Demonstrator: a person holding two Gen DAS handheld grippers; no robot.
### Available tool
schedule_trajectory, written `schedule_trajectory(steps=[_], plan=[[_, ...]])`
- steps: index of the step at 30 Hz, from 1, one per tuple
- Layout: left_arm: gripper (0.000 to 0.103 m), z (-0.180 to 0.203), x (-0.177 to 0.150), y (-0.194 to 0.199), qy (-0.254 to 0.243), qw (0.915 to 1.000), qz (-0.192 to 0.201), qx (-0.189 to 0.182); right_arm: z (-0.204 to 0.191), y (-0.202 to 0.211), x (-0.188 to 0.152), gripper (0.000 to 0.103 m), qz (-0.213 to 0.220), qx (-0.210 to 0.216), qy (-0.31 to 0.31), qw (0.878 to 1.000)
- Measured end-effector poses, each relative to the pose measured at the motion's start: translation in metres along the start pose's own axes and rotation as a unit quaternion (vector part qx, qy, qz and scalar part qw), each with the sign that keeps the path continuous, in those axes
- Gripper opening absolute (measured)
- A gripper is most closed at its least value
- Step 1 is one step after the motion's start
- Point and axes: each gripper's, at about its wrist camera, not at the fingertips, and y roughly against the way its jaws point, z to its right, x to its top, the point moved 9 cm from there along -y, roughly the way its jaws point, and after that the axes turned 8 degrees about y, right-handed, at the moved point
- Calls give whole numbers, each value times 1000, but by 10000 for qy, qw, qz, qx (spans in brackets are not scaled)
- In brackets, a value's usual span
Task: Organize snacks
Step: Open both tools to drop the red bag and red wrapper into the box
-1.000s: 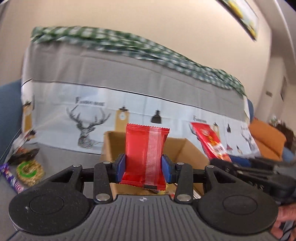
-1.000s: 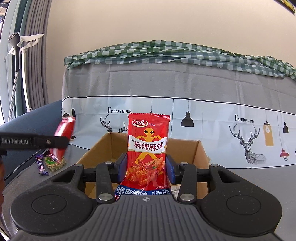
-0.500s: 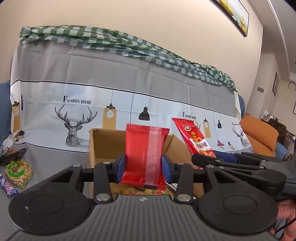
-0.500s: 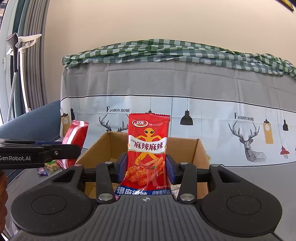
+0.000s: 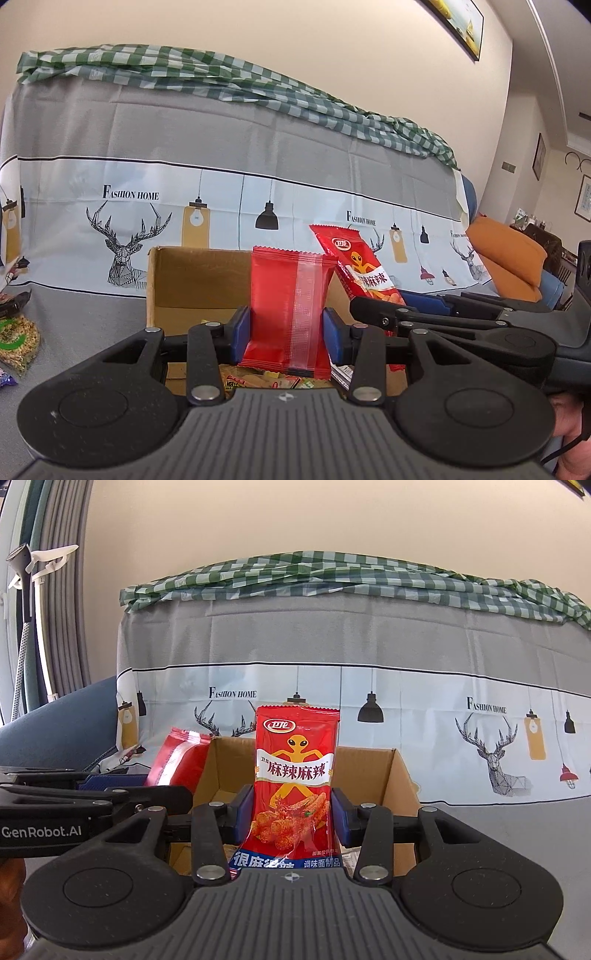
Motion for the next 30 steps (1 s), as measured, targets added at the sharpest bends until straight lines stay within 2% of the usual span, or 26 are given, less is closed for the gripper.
schedule_trajectory(steps=[19, 22, 30], plan=[[46, 2, 0, -1, 6, 10000, 25, -63, 1, 0, -1, 46, -7, -7, -42, 10000], [53, 2, 0, -2, 74, 9999, -23, -128, 2, 0, -1, 49, -11, -33, -32, 10000], [54, -1, 2, -2, 82, 10000, -2, -37, 4, -2, -2, 52, -38, -75, -45, 10000]])
